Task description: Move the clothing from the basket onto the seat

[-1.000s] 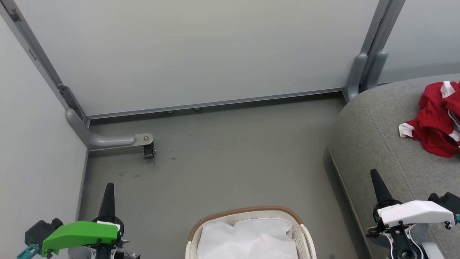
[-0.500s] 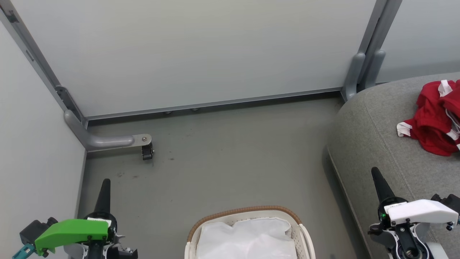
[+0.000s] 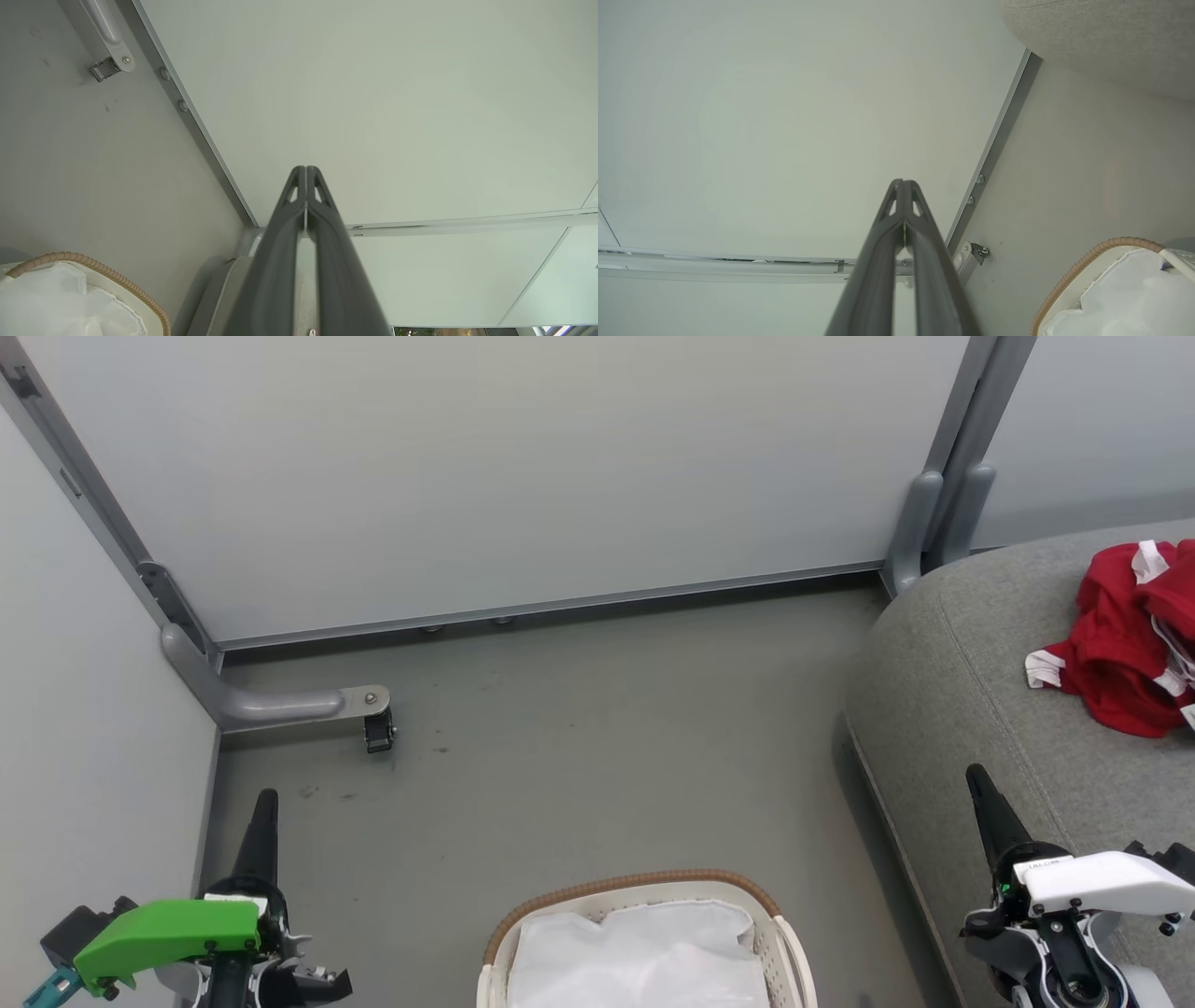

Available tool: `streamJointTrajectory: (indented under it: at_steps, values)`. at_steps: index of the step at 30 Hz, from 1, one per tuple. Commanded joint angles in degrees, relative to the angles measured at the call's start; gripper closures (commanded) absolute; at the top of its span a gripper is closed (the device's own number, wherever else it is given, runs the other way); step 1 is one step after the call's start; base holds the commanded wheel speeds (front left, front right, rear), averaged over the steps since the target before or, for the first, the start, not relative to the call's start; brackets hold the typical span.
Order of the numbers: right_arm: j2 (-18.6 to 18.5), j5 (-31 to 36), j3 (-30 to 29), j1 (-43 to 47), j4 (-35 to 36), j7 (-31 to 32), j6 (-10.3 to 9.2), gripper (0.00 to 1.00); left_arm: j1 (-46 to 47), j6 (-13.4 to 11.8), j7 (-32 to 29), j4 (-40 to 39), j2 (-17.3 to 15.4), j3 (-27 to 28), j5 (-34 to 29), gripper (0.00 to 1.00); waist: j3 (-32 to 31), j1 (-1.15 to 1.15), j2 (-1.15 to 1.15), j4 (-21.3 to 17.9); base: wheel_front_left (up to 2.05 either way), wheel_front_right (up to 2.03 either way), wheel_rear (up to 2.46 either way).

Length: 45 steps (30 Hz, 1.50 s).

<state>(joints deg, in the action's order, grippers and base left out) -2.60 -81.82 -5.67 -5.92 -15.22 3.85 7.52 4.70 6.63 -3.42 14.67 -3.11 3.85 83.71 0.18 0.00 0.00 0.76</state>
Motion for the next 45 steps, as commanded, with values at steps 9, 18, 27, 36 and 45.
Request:
streamJointTrajectory:
  at_steps: [9,18,27,36,45]
  values:
    - [-0.4,-4.7,-0.5,-0.5,0.9,1.3,-0.03,1.0,1.6,0.6,-1.2,-0.6,-0.3,1.1,4.2,1.0,0.0,0.0,0.0,-0.3,0.0,0.0,0.0]
    - [-0.4,-8.3,-0.8,-0.5,1.2,2.2,-0.03,1.0,1.8,0.9,-2.2,-0.7,-0.3,1.9,7.2,1.0,0.0,0.0,0.0,-0.6,0.0,0.0,0.0]
    - [-0.4,-10.7,-1.0,-0.4,1.4,2.9,-0.03,1.0,1.8,1.0,-2.9,-0.7,-0.2,2.4,9.2,1.0,0.0,0.0,0.0,-0.8,0.0,0.0,0.0]
    - [-0.4,-10.7,-1.0,-0.4,1.4,2.9,-0.03,1.0,1.8,1.0,-3.0,-0.7,-0.2,2.5,9.1,1.0,0.0,0.0,0.0,-0.8,0.0,0.0,0.0]
    - [-0.4,-10.7,-1.0,-0.4,1.4,2.9,-0.03,1.0,1.8,1.0,-3.0,-0.7,-0.1,2.6,9.0,1.0,0.0,0.0,0.0,-0.8,0.0,0.0,0.0]
